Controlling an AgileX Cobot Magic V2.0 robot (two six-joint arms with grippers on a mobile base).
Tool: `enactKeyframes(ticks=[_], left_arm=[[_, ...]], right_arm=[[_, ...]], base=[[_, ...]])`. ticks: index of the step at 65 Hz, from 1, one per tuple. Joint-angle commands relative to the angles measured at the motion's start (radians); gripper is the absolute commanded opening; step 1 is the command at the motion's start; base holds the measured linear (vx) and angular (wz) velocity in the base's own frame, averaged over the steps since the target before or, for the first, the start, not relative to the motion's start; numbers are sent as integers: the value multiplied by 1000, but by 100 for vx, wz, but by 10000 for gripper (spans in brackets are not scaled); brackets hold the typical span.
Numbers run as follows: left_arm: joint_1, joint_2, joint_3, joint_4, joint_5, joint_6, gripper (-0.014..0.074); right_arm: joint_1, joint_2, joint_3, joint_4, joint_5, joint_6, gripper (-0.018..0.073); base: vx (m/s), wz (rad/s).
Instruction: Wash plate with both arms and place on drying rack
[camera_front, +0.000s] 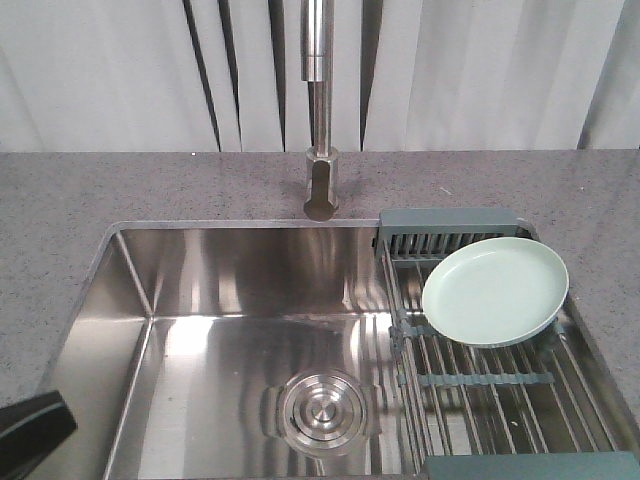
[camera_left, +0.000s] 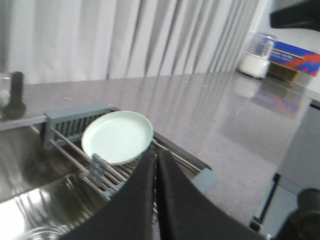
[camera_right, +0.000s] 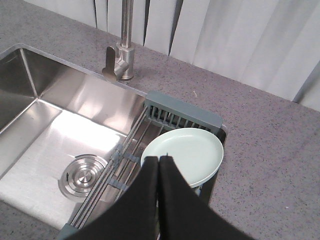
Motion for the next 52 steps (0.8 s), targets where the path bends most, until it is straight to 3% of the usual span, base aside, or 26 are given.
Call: enactKeyframes(ticks=[1, 8, 13, 23, 32, 39, 48, 52], left_arm=[[2, 8, -24, -70, 125, -4, -6], [1, 9, -24, -77, 168, -4, -6], [1, 9, -21, -130, 156, -4, -6], [1, 9, 48, -361, 182, -4, -6], [1, 9, 151, -496, 225, 19, -6], [1, 8, 222, -625, 218, 212, -6], [-4, 7, 331, -936, 185, 675, -6], [-11, 7, 372, -1031, 187, 839, -6]], right_arm=[[-5, 5, -30, 7, -64, -1, -7], [-5, 5, -30, 7, -64, -1, -7], [-5, 5, -30, 7, -64, -1, -7], [-5, 5, -30, 5, -64, -1, -7], [-5, 5, -30, 5, -64, -1, -7], [-5, 5, -30, 5, -64, -1, -7], [-5, 5, -30, 5, -64, -1, -7], [-5, 5, -30, 5, -64, -1, -7]], base=[[0, 0], [0, 0], [0, 0], [0, 0], [0, 0], [0, 0], [0, 0], [0, 0]])
